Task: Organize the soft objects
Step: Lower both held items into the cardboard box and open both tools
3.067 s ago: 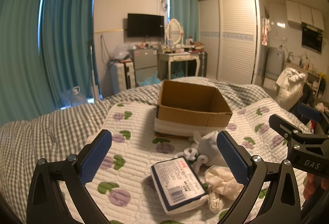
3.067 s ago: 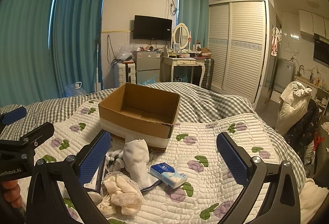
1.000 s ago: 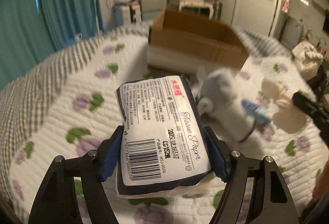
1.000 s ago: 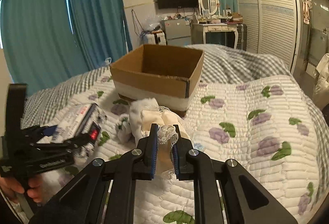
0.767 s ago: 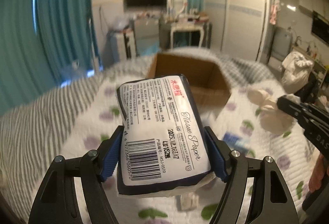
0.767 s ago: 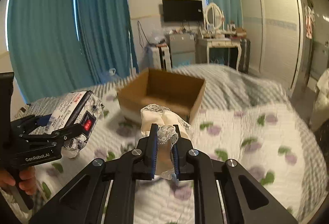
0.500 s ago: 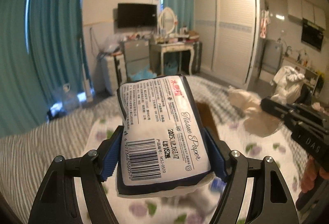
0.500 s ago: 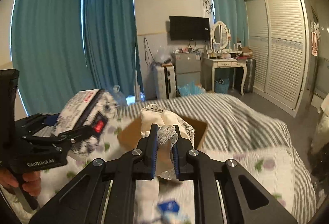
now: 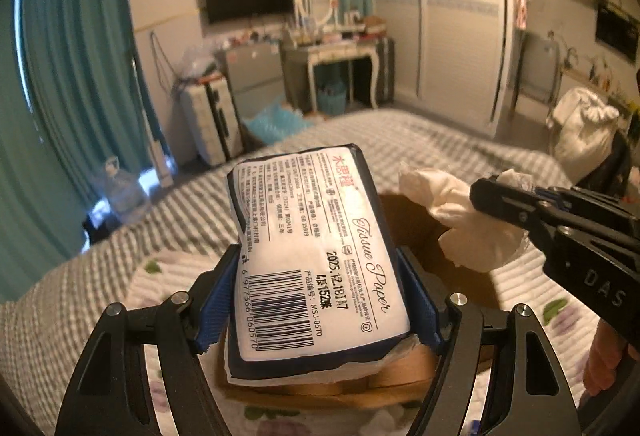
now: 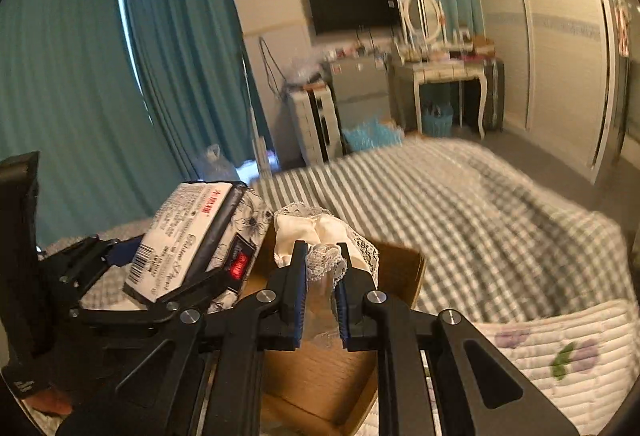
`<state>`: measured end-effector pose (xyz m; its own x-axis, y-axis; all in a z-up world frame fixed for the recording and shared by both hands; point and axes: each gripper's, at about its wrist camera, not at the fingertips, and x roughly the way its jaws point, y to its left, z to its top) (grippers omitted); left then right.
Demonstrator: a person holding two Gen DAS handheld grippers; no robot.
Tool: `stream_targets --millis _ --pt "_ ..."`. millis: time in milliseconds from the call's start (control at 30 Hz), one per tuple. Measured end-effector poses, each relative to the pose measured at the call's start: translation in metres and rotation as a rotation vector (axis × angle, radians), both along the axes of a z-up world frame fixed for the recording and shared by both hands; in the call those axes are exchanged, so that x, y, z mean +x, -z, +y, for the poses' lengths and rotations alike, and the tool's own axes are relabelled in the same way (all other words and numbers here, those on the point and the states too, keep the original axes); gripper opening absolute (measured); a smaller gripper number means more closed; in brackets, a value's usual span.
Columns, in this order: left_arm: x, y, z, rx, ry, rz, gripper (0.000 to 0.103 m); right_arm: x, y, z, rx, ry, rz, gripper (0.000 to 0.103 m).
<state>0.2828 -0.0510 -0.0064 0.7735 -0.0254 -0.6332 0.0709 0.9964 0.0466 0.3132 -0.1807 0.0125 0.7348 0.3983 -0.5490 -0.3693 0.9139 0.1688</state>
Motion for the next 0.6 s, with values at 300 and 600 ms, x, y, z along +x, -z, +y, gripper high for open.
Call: stream_targets --millis 300,600 --pt "0.003 0.011 -0.004 0.006 -0.029 -0.019 0.087 0.015 0.018 -0.015 0.041 0.011 0.016 0.039" --pt "-0.058 -0.066 0.007 -0.015 -0.044 -0.14 0.097 -0.042 -0.062 -0.043 0.039 0.048 -0.095 0.06"
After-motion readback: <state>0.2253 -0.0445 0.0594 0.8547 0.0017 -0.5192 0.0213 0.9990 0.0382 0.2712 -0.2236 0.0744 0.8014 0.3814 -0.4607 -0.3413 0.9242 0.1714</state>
